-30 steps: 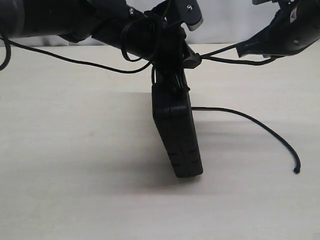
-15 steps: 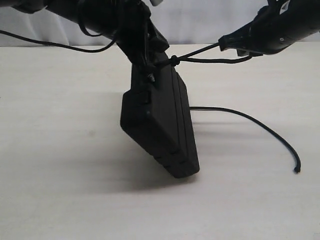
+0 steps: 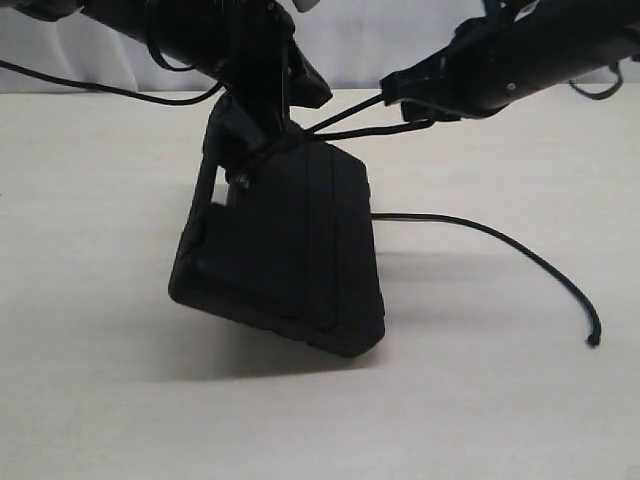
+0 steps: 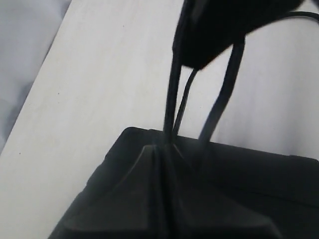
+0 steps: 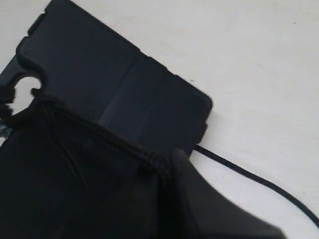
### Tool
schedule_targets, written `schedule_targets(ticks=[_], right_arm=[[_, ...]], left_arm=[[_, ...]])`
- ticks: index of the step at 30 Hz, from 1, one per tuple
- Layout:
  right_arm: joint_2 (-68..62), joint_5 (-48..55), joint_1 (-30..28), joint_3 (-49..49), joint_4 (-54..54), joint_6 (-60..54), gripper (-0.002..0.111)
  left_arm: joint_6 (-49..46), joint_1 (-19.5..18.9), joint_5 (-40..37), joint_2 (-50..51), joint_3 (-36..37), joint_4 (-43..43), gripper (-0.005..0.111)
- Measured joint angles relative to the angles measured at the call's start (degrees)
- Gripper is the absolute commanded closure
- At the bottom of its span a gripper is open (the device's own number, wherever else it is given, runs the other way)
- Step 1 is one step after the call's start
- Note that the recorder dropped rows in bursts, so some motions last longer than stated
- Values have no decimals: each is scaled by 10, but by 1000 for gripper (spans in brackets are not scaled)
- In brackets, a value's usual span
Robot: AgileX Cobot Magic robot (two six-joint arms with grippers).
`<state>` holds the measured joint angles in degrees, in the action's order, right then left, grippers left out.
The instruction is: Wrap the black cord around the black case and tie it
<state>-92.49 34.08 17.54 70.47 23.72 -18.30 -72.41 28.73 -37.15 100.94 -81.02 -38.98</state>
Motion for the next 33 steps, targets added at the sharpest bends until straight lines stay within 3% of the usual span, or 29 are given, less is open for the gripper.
schedule_targets(ticks=[5,11,14,17,19,29,30,33], right_arm=[[-29,-8,39,0,-2,-8,104],[-30,-24,41,0,-13,-7,104],[-30,-24,41,0,-14,-7,104],[-30,-25,41,0,-14,-7,104],[-30,-25,41,0,-14,-11,104],[-30,-27,41,0,-14,-18,104],[-30,-28,41,0,-14,-18,104],[-30,-28,41,0,-14,-20,103]], left_arm=[[16,0,-13,0,0,47,107],[17,0,-67,0,2,71,104],[17,0,-70,0,2,48,90],[17,0,-75,6,2,43,67],[17,0,-74,21,2,38,61],[17,0,59,78,2,-38,61],[11,0,78,83,2,-61,63],[-12,0,83,100,2,-90,88]])
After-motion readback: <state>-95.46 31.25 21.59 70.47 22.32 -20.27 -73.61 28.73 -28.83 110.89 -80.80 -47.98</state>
